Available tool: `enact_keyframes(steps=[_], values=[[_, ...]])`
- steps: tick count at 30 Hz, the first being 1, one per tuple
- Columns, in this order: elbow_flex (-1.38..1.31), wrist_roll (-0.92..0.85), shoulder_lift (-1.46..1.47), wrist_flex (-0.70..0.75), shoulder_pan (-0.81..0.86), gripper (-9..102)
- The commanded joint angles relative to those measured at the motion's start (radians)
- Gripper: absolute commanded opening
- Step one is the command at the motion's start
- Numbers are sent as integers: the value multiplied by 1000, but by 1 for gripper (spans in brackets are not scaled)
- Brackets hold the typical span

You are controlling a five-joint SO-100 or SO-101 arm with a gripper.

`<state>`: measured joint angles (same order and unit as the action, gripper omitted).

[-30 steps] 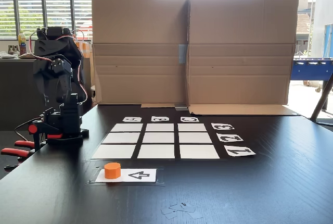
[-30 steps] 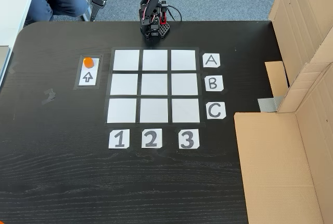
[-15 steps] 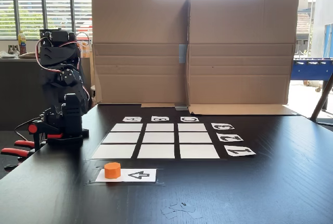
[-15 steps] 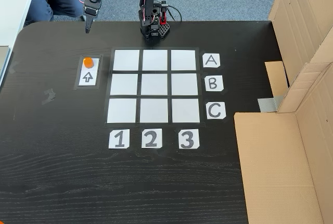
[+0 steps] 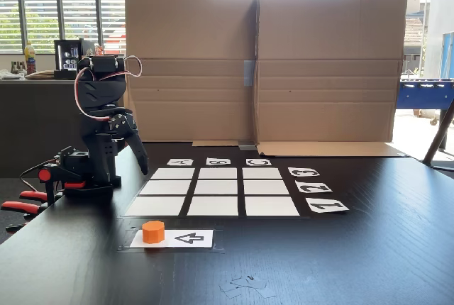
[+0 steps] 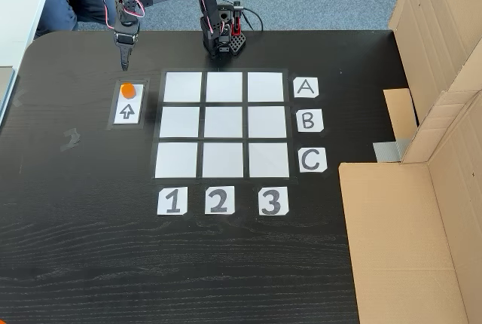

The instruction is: Pick up the round, orange token and place it in the grid on square A1.

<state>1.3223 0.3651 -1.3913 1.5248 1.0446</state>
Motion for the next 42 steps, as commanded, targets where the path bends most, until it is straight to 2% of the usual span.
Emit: enact_keyframes(steps=[1,11,18,42], values=[[-84,8,52,-6,-20,29],[-219,2,270,-5,-28,29],[-221,-8,299,-6,-25,33],[-242,-8,426,-112,-77,33]])
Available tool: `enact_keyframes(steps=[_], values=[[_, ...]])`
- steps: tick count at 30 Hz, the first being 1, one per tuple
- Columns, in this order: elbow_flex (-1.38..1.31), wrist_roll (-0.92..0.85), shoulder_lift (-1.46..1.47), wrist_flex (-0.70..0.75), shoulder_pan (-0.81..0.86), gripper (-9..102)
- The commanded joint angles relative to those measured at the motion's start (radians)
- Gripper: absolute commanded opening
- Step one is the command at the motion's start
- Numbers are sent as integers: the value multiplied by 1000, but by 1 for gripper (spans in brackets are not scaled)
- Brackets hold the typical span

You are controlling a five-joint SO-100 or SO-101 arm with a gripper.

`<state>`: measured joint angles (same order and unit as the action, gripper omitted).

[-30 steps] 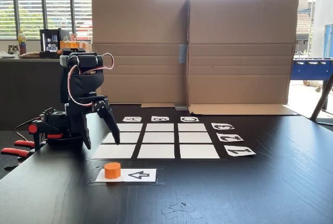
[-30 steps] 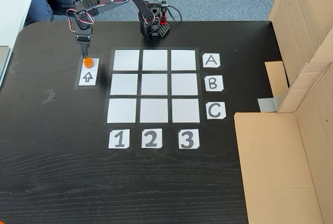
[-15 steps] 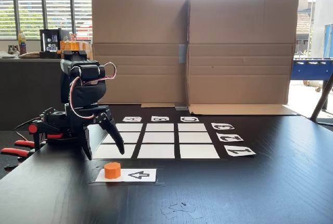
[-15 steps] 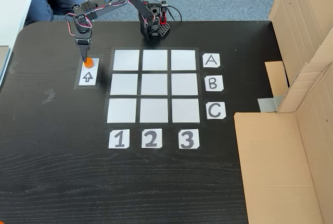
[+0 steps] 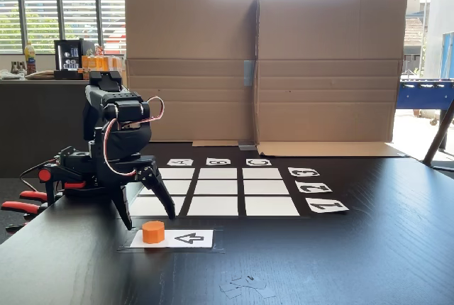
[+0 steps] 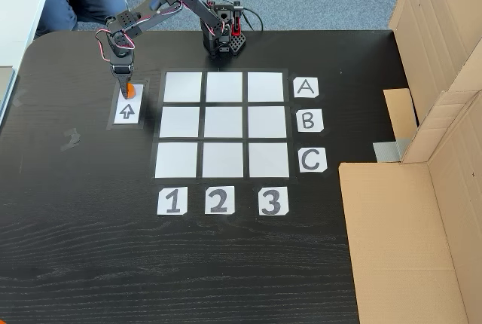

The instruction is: Pick up the round, orange token and place it in the grid on square A1.

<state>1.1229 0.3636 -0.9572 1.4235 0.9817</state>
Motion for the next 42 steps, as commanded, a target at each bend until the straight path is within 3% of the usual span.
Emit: enact_keyframes(steps=[1,19,26,33,42], values=[[-43,-8,-3,-14,-18,33],[-43,-12,23,-31,-44,31],[-44,-17,28,-34,-46,25],[-51,-17,31,-38,-46,11],[-55,-17,20,-38,-40,5]])
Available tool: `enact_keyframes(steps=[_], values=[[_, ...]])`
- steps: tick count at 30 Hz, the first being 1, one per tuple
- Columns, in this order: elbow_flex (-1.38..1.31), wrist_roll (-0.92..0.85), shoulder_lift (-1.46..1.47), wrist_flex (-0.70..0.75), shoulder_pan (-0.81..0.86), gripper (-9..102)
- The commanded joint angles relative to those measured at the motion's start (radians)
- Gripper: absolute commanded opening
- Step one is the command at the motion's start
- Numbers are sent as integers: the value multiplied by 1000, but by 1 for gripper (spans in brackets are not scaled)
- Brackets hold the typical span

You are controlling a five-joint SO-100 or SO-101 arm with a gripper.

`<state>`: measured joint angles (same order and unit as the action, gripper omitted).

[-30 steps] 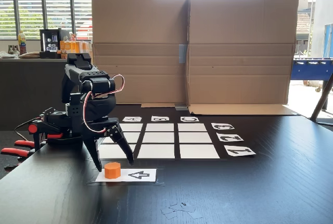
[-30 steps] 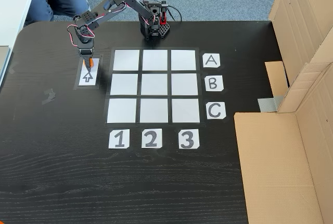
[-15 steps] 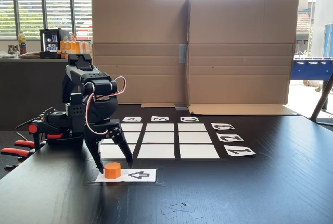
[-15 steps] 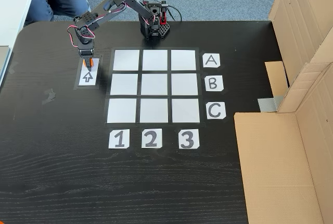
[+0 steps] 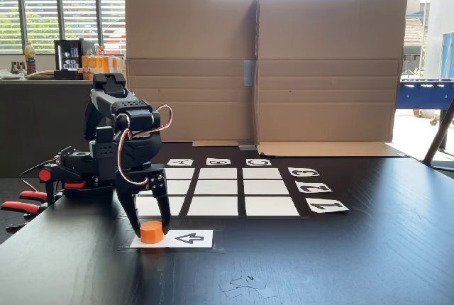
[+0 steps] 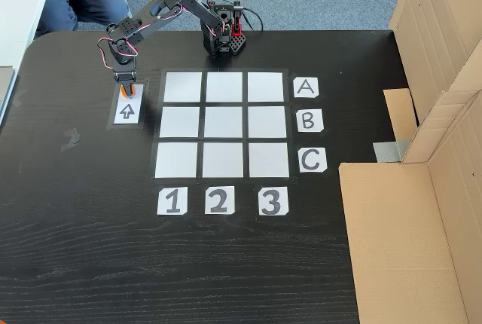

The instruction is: Pick up the round, orange token and place it in the grid on square A1.

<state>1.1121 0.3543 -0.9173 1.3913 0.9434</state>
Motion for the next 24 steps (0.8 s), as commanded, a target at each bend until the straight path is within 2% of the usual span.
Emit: enact_keyframes(steps=[1,11,24], values=[[-44,-8,-26,-6,2,5],[-34,-5,-195,18,25,6],[101,-6,-641,127,35,8]])
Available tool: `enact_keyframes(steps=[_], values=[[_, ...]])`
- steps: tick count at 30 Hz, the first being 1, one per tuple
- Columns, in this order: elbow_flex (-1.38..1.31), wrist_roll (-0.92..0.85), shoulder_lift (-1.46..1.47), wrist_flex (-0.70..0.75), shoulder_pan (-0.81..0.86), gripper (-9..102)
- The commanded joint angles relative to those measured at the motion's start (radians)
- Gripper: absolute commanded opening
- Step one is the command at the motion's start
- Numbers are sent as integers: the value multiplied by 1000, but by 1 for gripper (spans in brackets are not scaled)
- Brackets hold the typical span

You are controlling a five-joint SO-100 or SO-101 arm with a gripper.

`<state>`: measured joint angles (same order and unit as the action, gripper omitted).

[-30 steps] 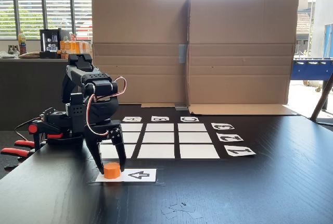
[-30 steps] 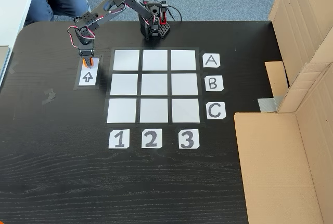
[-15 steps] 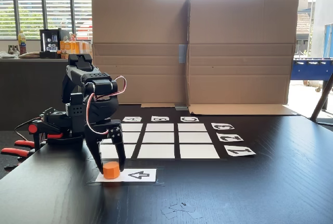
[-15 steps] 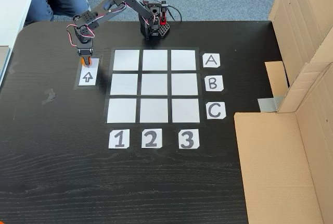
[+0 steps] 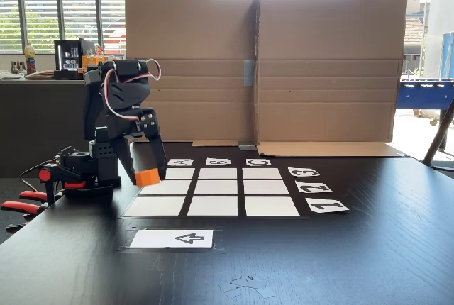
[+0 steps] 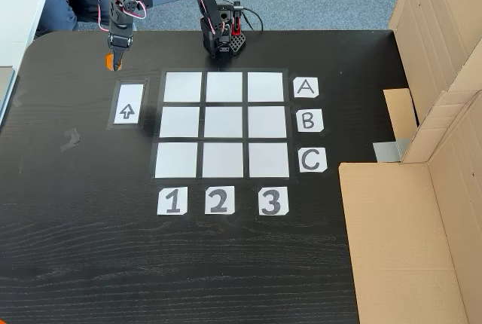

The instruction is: Pick up the round, orange token and place it in the grid on square A1.

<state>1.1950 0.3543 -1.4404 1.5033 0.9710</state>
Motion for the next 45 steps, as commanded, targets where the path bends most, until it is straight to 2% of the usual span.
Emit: enact_keyframes(steps=[1,20,26,33,45], values=[[43,-6,-156,21,8,8],[649,-32,-733,28,-20,12],[831,-48,-781,12,-55,12],[1029,-49,-796,-69,-112,12],[1126,-52,-678,-183,-163,12]])
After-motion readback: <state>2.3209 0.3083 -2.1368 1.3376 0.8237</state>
